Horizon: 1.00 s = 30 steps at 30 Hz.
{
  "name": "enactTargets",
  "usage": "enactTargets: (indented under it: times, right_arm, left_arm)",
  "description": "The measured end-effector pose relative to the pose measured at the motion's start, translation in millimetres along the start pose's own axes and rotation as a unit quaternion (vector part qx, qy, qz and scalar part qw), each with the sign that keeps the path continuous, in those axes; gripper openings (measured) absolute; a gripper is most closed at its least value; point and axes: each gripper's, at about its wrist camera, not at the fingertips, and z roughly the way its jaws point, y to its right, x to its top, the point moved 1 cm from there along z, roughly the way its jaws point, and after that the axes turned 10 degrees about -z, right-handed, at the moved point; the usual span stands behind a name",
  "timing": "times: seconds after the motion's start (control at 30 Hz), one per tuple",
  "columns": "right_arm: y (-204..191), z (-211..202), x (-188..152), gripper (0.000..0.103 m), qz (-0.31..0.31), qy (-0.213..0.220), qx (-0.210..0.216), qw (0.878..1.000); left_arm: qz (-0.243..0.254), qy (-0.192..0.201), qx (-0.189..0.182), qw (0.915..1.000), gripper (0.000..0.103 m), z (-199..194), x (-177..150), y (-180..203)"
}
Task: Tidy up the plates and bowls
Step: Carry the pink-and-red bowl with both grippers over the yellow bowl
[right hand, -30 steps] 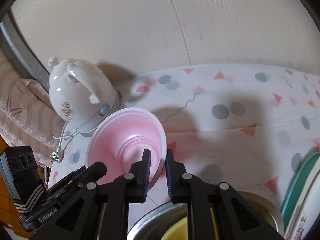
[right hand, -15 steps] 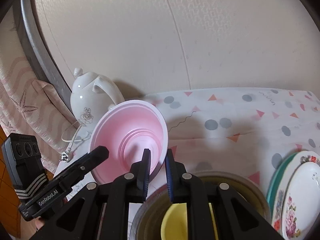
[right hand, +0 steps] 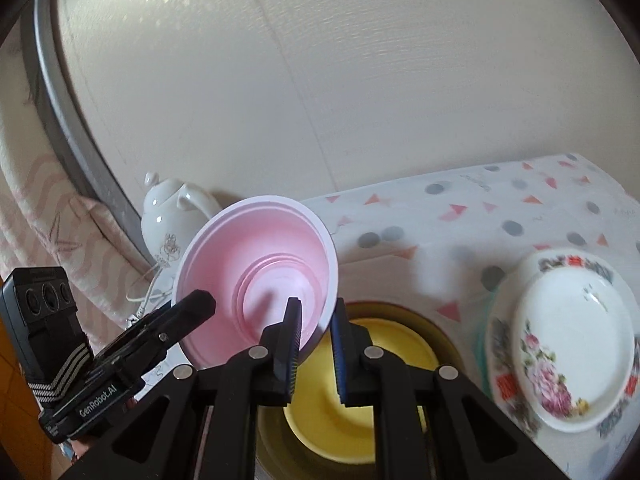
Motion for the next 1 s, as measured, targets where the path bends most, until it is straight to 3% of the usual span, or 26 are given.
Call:
enactTargets:
  times: [0.33,0.57,0.73,1.0]
  right_arm:
    - [32.3,-22.0,-26.2,0.014,0.046,0.002,-0.008,0.999]
    - [35.6,-16.8,-38.0,0.015,0.058,-0.019,-0.009,0.998]
    - [38.1,-12.4,-47.9,0.016,0.079,-0.021,-0.009,0.997]
    - [43.0,-4.3,-53.5,0.017,0.104,-0.03,-0.005,0.994]
  left_arm:
    - [-0.012,-0.064,0.014,0.9978,0.032,27.7,-26.3,17.5]
    - [-0.025,-0.11,0.058,0.9919,0.032,45.7,-44.2,16.6]
    - [-0.026,-0.105,0.065,0.992,0.032,38.4,-50.0,19.4]
    - [0.034,-0.096,0.109,0.9888,0.032,42.3,-53.3,33.6]
